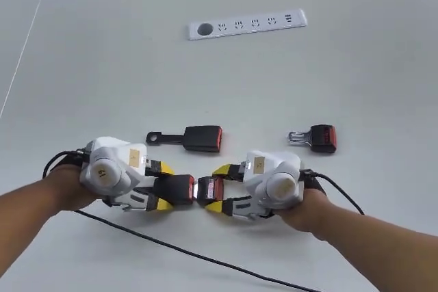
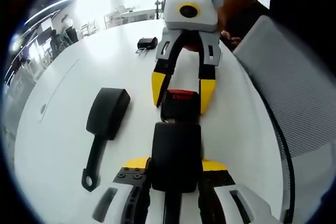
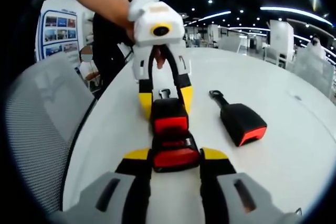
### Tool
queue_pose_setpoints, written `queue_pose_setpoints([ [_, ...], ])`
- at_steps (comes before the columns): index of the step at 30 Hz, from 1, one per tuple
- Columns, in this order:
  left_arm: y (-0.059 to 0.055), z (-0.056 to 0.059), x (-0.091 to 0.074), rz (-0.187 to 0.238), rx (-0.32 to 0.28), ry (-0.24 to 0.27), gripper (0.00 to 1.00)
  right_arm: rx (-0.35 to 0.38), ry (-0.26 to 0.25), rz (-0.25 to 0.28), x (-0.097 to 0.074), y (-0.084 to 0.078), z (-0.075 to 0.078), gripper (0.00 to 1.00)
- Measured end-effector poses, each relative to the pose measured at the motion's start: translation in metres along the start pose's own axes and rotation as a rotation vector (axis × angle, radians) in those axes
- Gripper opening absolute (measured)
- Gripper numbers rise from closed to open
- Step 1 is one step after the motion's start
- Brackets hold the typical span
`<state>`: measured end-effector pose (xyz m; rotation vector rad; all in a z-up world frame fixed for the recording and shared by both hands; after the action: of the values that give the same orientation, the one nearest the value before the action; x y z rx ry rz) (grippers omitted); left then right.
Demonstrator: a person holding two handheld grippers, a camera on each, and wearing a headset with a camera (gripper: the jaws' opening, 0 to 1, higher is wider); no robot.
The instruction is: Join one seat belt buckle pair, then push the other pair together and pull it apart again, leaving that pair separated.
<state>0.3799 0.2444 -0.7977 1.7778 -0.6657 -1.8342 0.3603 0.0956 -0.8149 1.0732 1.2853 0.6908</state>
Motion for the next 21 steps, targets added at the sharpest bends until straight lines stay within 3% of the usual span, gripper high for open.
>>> queue_pose_setpoints([
  [2,0.0,0.0,0.001,-0.015,-0.008,0.008,0.36,-0.008,-0.01,-0.007,-0.001,0.003,0.0,0.36],
  [3,0.002,0.001,0.001,-0.025,-0.003,0.014,0.37,0.065,-0.054,-0.007,-0.003,0.004,0.0,0.38],
  [4,0.003,0.0,0.001,-0.033,0.015,0.039,0.39,0.108,-0.029,0.045,-0.003,0.009,-0.002,0.43],
  [5,0.006,-0.004,0.0,-0.031,0.04,0.089,0.47,0.113,-0.04,0.067,-0.005,0.011,-0.001,0.5],
  [6,0.008,-0.001,0.0,-0.033,0.019,0.079,0.55,0.101,-0.075,0.058,-0.009,0.011,0.003,0.61],
  [8,0.016,0.001,0.0,0.009,0.006,0.082,0.72,0.099,-0.087,0.057,-0.012,0.012,0.003,0.76],
  [9,0.02,0.0,-0.001,0.017,0.013,0.092,0.75,0.089,-0.094,0.053,-0.014,0.012,0.003,0.81],
  [14,0.042,-0.003,-0.006,0.058,0.021,0.116,0.75,0.063,-0.135,0.053,-0.034,0.017,0.008,0.82],
  [18,0.062,-0.013,-0.012,0.104,0.014,0.156,0.76,0.051,-0.173,0.069,-0.061,0.021,0.015,0.83],
  [21,0.074,-0.019,-0.013,0.116,0.032,0.17,0.76,0.047,-0.197,0.071,-0.082,0.019,0.024,0.82],
])
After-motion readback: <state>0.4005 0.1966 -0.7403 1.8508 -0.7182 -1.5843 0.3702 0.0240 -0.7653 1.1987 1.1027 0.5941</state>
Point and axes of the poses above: the centre of the closed fingertips' face, and the gripper's own axes: x roughly forward along the fingers, z roughly to its right, y roughly out of its top, the point moved 7 cm from there along -x, roughly backward along the fingers, and after that the axes turned 7 degrees about z, right-handed, at the moved point
